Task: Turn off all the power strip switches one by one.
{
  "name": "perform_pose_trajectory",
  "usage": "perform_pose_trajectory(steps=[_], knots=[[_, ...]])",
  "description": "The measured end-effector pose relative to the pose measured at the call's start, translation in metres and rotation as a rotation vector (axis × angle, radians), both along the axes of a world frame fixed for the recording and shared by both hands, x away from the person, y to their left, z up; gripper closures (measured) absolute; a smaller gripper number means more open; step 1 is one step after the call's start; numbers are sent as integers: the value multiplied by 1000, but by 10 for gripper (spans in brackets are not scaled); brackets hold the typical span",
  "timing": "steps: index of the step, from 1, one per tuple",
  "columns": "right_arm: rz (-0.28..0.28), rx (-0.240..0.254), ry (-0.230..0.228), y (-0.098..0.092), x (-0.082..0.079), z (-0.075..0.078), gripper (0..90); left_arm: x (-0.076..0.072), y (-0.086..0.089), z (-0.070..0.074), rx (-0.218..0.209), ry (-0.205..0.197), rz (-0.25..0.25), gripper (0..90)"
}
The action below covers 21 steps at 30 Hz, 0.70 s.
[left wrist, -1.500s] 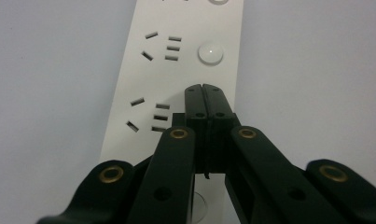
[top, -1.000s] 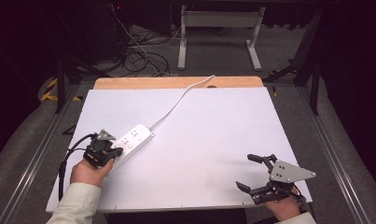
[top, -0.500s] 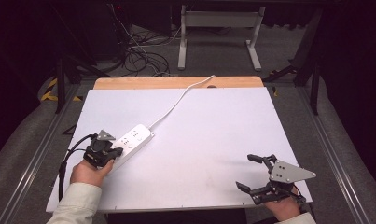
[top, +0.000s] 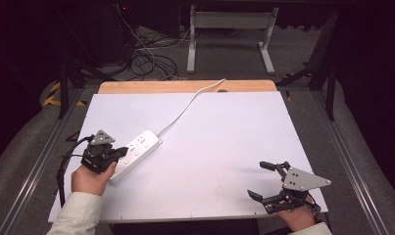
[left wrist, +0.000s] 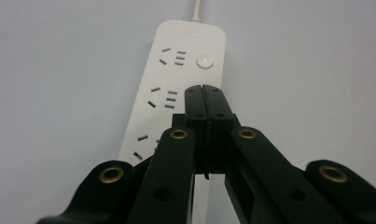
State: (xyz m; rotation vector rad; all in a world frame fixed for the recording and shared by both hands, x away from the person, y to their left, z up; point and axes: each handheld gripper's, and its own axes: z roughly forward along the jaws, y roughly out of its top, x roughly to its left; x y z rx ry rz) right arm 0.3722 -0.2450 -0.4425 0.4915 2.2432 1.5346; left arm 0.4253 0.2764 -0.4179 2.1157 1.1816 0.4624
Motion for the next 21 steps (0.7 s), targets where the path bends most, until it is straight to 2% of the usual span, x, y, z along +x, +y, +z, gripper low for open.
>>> perform_pose_trajectory(steps=[3,8,15,21], knots=[[3,-1,-6,0,-1,0,81,3,-2,-4,12,22,-6,900],[-1,4,-2,-1,-1,0,81,6,-5,-5,6,28,-11,900],[3,4,-6,0,-1,0,81,21,-17,-11,24,47,-29,900],[2,-1,-4,0,-1,0,81,31,-21,-17,21,61,-25,900]])
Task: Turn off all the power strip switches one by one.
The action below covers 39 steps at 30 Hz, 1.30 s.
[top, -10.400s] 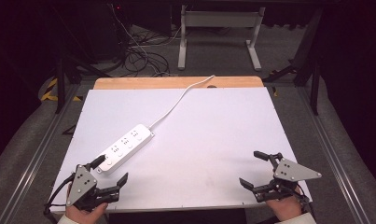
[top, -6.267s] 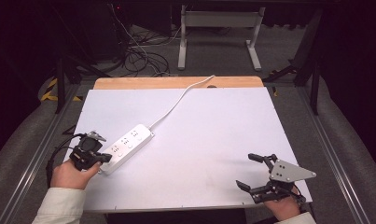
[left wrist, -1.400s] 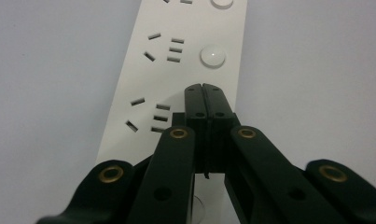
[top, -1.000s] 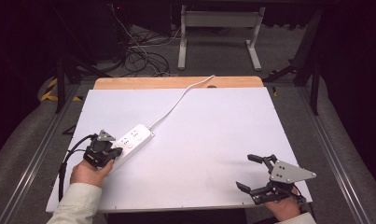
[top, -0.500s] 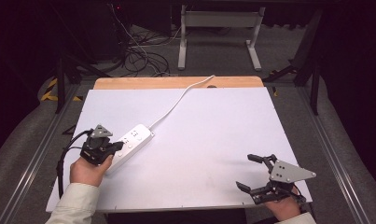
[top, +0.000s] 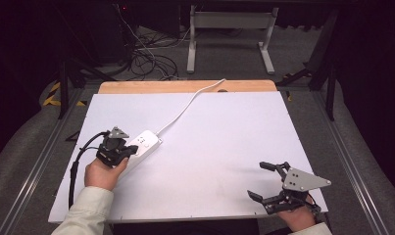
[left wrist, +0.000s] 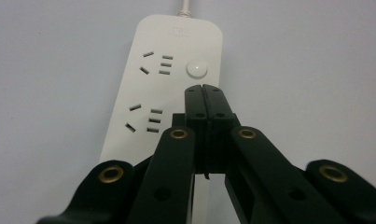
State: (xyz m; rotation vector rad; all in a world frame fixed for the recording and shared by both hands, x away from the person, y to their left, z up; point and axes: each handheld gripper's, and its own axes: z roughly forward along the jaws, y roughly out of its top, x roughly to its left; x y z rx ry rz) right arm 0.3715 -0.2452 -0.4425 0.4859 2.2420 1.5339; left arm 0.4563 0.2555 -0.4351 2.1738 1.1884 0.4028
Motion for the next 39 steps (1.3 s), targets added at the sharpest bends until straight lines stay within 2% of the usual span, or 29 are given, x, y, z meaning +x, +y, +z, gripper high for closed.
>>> perform_pose_trajectory(steps=[16,27,31,38,39], knots=[[1,6,2,-1,0,0,81,8,-3,-10,26,35,13,900],[4,4,-2,-1,0,0,81,9,-5,-13,46,36,18,900],[3,5,0,-1,-1,0,81,8,-6,-13,70,20,19,900],[6,3,-1,0,0,0,81,8,-7,-14,69,19,23,900],[6,3,-1,0,0,0,81,7,-8,-14,79,12,22,900]])
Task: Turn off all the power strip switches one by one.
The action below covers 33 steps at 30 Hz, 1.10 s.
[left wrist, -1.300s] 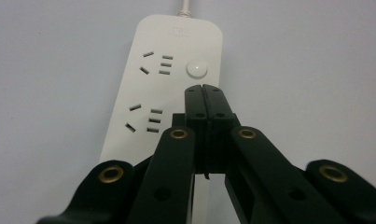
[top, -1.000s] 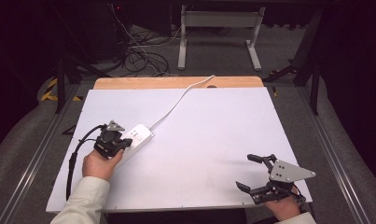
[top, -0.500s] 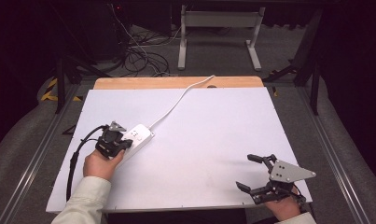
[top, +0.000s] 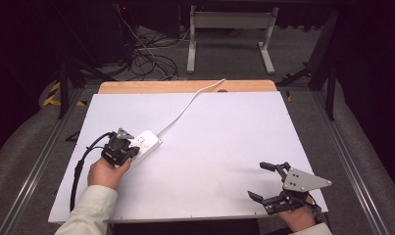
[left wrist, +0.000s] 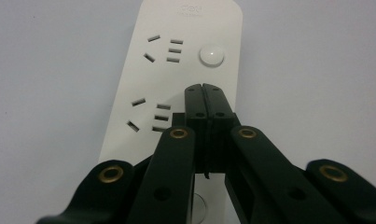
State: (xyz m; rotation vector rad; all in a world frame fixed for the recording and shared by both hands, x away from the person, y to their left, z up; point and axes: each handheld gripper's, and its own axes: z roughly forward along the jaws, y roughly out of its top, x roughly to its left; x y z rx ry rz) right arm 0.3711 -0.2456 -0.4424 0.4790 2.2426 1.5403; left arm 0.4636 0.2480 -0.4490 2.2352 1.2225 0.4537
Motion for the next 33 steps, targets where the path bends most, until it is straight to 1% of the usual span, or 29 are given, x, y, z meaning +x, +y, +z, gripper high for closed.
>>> perform_pose_trajectory(steps=[4,6,9,12,16,18,19,22,23,25,26,27,28,29,30,31,32,33], knots=[[-1,-2,-1,0,0,0,81,0,1,0,-3,-1,-2,900],[-1,-2,0,0,0,0,81,-1,1,-1,-12,0,-2,900],[-2,-2,-2,0,0,0,81,-1,0,-1,1,-6,-3,900],[-2,-2,0,0,-1,0,81,-1,0,-1,-2,-4,0,900],[0,-2,2,1,0,0,81,-2,-1,-1,6,-7,1,900],[0,-2,5,1,-1,0,81,-1,0,-1,2,-3,0,900],[-1,-2,5,0,-1,0,81,-1,0,-2,-7,-4,0,900],[0,-1,0,0,-1,0,81,0,1,-1,-12,13,6,900],[0,-1,1,0,-1,0,81,-1,1,-1,-5,8,7,900],[-1,-2,6,1,-1,0,81,-1,0,-1,-6,7,10,900],[-2,-2,5,1,-1,0,81,-2,-1,0,8,-6,9,900],[-2,-2,4,0,-1,0,81,-3,-1,3,-3,-16,6,900],[-3,-2,-2,0,-1,0,81,-5,-1,6,-10,-40,-6,900],[-1,0,-3,0,0,0,81,-6,0,12,-32,-74,-2,900],[-5,1,6,0,0,0,81,-7,1,19,-65,-85,-8,900],[-3,2,3,0,1,-1,81,-6,2,24,-93,-92,-11,900],[-2,1,5,0,1,-1,81,-3,2,27,-109,-94,-11,900],[-3,0,5,0,2,-1,81,-1,0,28,-106,-84,-16,900]])
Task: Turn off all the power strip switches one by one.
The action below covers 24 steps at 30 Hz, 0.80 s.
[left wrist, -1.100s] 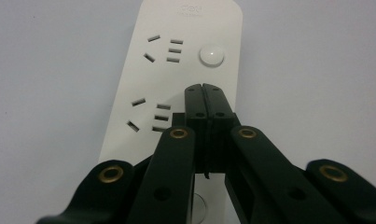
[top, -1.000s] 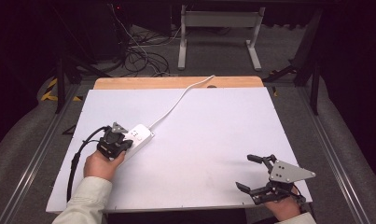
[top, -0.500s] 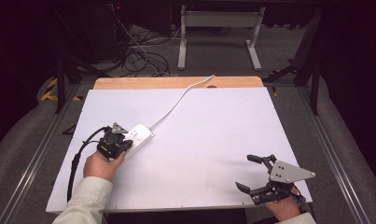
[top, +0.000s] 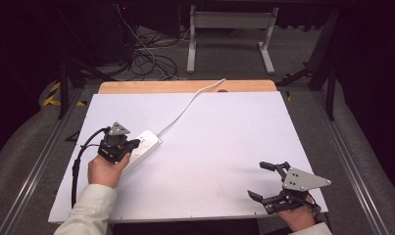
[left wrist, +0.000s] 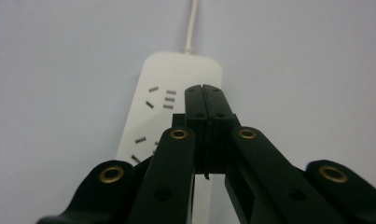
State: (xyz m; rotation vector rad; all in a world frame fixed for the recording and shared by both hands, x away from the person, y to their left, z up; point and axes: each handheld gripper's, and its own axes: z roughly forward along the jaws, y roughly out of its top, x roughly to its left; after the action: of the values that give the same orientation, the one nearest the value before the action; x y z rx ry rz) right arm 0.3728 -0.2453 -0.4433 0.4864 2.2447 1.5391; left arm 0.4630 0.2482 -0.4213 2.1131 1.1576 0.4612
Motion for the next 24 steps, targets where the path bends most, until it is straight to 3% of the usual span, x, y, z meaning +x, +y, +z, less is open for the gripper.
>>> perform_pose_trajectory(steps=[4,12,24], knots=[[1,-3,-2,1,-1,0,81,9,-10,-8,37,22,-18,900],[2,0,2,-1,-1,0,81,17,-18,-12,24,28,-19,900],[0,1,3,-1,-1,0,81,27,-21,-25,54,55,3,900]])
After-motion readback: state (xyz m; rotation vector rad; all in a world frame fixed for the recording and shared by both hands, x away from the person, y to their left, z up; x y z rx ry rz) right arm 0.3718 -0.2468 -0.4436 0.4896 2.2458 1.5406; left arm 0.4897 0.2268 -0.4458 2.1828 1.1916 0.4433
